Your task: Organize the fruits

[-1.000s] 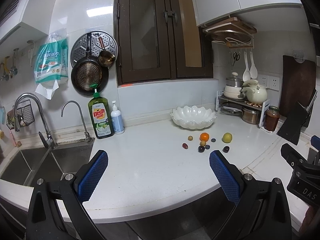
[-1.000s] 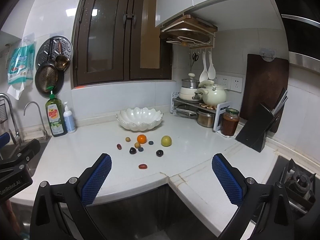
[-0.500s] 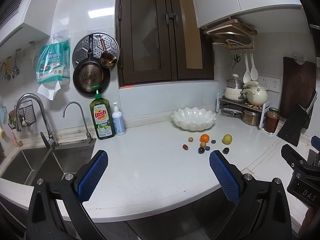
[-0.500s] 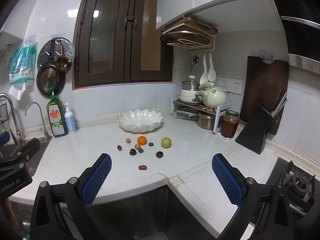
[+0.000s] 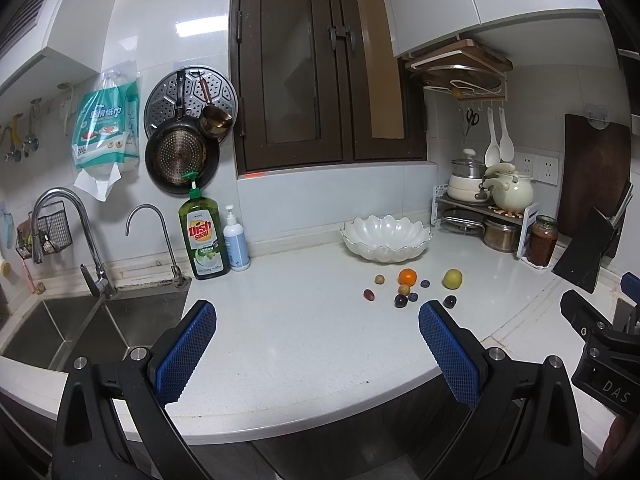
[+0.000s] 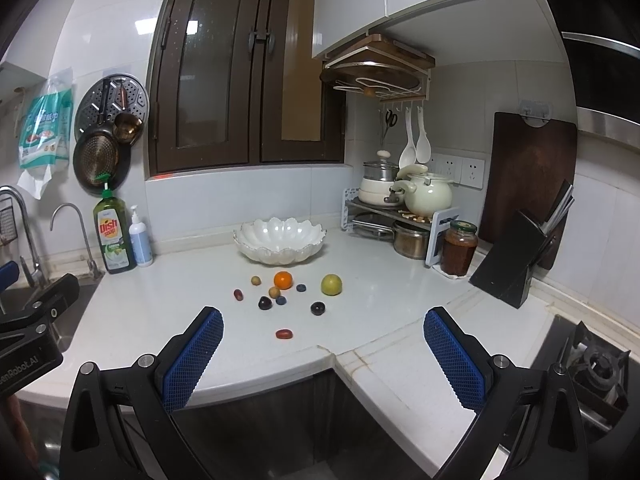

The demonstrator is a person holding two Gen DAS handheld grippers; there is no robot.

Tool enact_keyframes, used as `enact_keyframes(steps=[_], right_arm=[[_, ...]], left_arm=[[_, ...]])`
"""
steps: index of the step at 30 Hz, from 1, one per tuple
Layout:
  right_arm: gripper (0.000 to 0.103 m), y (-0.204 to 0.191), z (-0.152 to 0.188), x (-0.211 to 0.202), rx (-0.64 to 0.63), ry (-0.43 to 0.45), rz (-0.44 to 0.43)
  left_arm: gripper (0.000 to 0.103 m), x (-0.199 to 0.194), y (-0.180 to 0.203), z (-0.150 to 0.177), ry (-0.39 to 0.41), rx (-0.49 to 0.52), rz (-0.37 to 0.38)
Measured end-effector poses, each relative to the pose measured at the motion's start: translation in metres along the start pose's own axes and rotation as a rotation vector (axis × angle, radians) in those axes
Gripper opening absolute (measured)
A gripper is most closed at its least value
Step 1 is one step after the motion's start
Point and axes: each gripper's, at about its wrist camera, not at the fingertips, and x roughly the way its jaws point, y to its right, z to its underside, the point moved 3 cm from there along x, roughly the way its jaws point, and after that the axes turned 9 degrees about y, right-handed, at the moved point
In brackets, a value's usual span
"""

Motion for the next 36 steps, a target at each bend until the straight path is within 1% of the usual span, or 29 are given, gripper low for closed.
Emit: enact_keyframes(steps=[27,36], right_arm=[[0.102,0.002,0.001,0.001,0.001,0.004,0.002],[0.101,0.017,0.006,0.025,0.01,-0.052,-0.03]], left_arm=[[0.103,0.0,0.001,-0.003,0.004,0.0,-0.001],[0.103,0.023,0.023,-0.001,-0.059,0.002,0.011]])
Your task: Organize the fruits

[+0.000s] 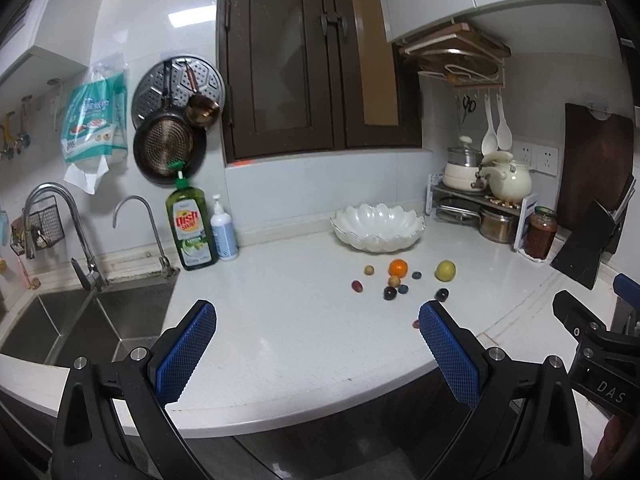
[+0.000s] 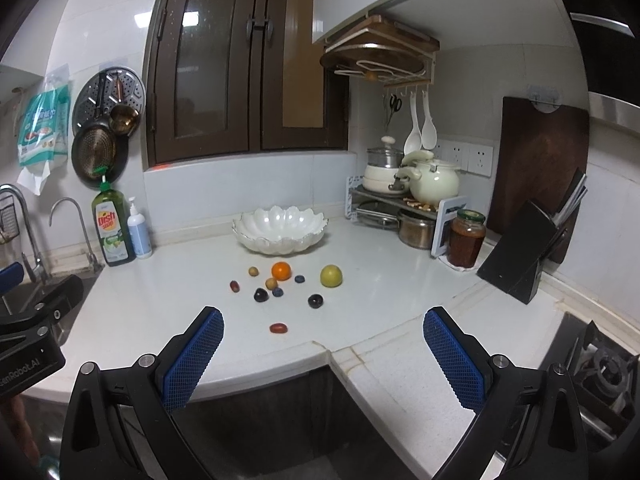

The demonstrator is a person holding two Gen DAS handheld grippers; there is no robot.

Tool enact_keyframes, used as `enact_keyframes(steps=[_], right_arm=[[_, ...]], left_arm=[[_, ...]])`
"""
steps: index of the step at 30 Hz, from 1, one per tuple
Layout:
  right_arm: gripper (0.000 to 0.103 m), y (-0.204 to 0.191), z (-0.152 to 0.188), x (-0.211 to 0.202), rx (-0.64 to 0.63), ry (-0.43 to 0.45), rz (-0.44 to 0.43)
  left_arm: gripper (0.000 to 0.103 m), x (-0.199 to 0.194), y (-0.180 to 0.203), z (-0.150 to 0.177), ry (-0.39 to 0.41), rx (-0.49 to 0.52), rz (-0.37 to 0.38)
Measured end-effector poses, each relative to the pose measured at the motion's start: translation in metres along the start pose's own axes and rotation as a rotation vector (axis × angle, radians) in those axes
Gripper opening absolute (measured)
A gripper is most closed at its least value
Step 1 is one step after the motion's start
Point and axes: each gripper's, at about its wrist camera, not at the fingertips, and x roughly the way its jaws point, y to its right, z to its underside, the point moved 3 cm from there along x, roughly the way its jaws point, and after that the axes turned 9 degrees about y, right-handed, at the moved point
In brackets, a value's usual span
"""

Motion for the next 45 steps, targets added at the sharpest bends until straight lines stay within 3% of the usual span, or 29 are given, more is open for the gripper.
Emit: enact_keyframes(steps=[10,22,34,45], right_arm=[[0.1,0.026,0.002,0.02,0.005,-0.004,-0.016],[0.1,0.032,0.002,0.049,0.003,-0.017,-0.037],[0.1,0.019,-0.001,0.121,0.01,-0.06,-0.005],[0.096,0.005,0.01,0.206,0.039,-0.185,0.044]], left_arm=[[0.103,0.01,0.033,0.003,0.017,0.006,-0.007],[0.103,0.036,0.046,0.002,0.003,-0.001,-0.019],[0.103,0.118,0.05,0.0,-0.057,0.003,0.041],[0.102,0.212,0.062,0.011,-0.182,0.061,0.129]])
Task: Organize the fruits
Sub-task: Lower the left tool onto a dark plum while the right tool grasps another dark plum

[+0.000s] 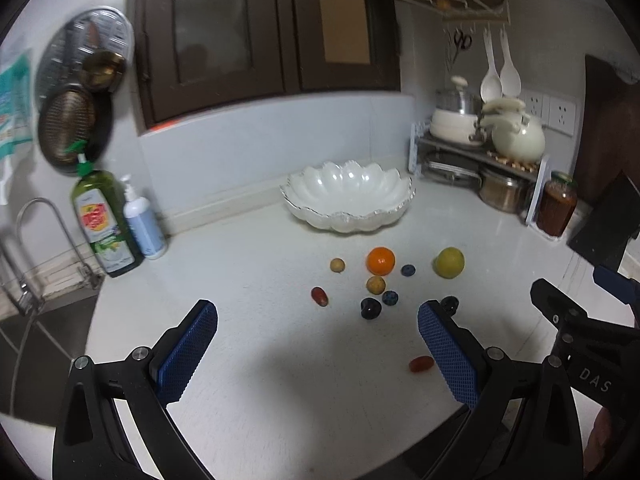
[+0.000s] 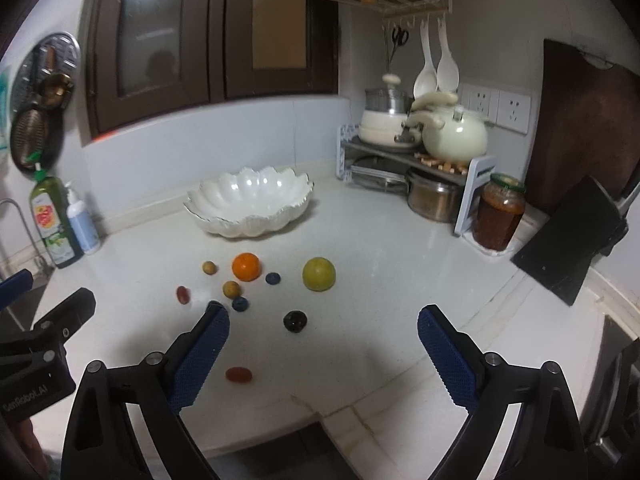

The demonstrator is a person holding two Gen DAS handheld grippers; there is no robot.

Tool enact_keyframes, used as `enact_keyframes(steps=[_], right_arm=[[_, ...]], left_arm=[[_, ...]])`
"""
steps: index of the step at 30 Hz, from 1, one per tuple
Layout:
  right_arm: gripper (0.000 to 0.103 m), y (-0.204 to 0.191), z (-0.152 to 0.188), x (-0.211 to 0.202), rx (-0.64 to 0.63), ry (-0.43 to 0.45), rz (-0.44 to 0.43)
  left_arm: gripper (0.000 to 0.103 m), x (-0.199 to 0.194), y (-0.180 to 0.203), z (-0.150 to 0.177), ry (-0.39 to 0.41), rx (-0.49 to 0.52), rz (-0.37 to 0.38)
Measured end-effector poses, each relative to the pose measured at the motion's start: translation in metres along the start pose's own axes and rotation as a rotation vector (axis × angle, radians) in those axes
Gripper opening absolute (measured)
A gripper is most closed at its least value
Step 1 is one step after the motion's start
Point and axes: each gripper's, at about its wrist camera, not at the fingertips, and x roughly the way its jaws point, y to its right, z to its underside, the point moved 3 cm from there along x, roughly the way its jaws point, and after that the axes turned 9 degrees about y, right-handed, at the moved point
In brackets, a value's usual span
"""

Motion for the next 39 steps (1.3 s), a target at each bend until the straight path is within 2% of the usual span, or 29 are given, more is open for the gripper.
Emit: enact_keyframes(steps=[6,14,19,23,33,35,39], right_arm=[[0.095,-0.01,0.005,0.038,0.012,-0.079,0.037],[0.09,-0.016,0.017,0.071,0.027,-0.163,0.09],[0.088,-0.017,0.023,0.084,0.016,-0.208,0.091],[0.084,-0.019,0.028,0.096,-0.005,-0.244,0.077],[0.076,-0.02,0.039,0.137,-0.052,-0.324,-0.019],[0.071,-0.021,0.042,0.143,-0.058,-0.341,-0.039],[0.07,-0.022,0.044,0.154,-0.081,-0.361,-0.068]], left_arm=[[0.1,0.045,-0.001,0.004,-0.073,0.03,0.073],[0.095,0.084,0.008,0.018,-0.146,0.083,0.165],[0.087,0.101,0.016,0.027,-0.184,0.108,0.204],[0.08,0.112,0.019,0.031,-0.212,0.102,0.223],[0.062,0.143,0.033,0.04,-0.252,0.125,0.234],[0.059,0.149,0.036,0.043,-0.274,0.127,0.238],[0.056,0.159,0.04,0.047,-0.297,0.133,0.228]])
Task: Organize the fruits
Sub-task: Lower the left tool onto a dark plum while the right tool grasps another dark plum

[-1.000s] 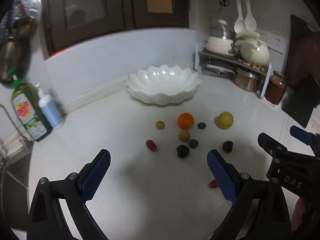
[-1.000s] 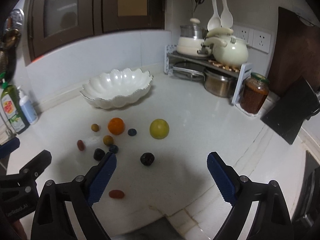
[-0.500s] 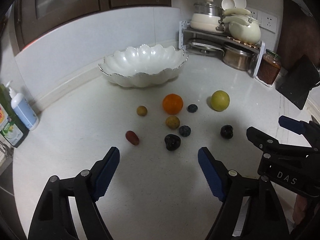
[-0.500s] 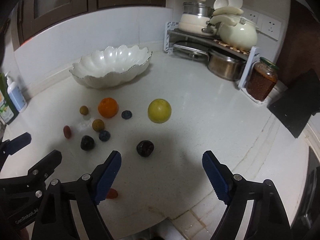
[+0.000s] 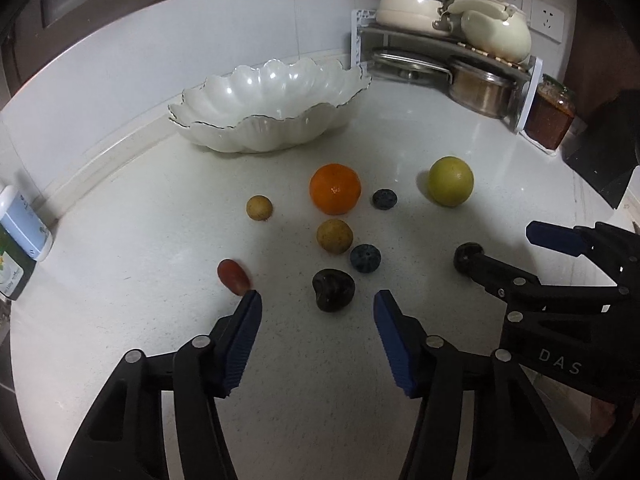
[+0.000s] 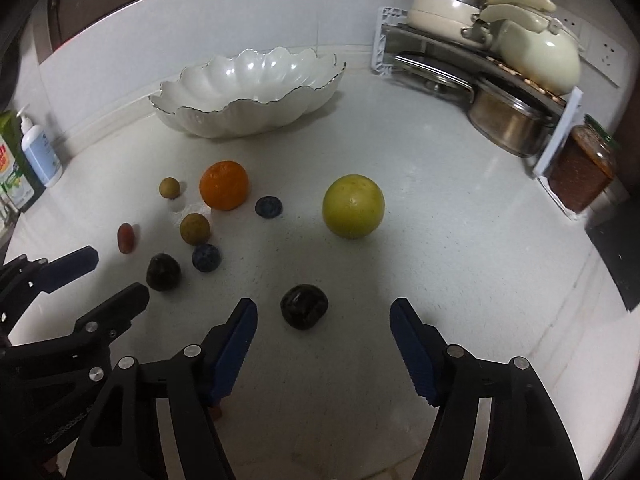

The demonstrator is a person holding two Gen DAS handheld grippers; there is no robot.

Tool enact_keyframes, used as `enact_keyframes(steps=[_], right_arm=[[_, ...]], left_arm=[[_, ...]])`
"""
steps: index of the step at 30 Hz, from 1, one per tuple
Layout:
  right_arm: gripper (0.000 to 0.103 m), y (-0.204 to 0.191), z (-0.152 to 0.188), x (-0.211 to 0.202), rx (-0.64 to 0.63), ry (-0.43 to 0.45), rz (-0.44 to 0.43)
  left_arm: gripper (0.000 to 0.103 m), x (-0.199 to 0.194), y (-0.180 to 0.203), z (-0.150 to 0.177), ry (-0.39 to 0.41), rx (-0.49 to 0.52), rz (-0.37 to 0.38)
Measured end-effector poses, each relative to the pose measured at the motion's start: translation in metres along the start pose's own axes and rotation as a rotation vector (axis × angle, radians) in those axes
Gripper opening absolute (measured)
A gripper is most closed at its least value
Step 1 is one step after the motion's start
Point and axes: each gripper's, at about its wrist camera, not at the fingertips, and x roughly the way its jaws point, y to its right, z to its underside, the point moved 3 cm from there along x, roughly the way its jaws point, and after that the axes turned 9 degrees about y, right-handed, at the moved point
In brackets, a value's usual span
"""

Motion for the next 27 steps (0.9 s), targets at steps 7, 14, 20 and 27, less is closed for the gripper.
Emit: enact_keyframes(steps=[7,14,20,27], right_arm=[[0.064,-0.002,-0.002,0.012,-0.033,-0.021,-0.026],[0.052,-0.004,0.0,0.022,-0.048,-0.047,-0.053],[0.04,-0.007,0.002,0.028,-0.046,-0.063,-0.075],[0.031,-0.007,0.006,0.031,-0.046,-0.079,-0.094]], left_arm=[[0.055,0.013,0.002,0.0,-0.029,-0.005,0.004],[0.047,0.028,0.005,0.002,-0.068,-0.011,0.013],[0.041,0.033,0.004,0.002,-0.075,-0.016,0.018],[0.028,0.041,0.006,0.004,-0.098,-0.023,0.035]])
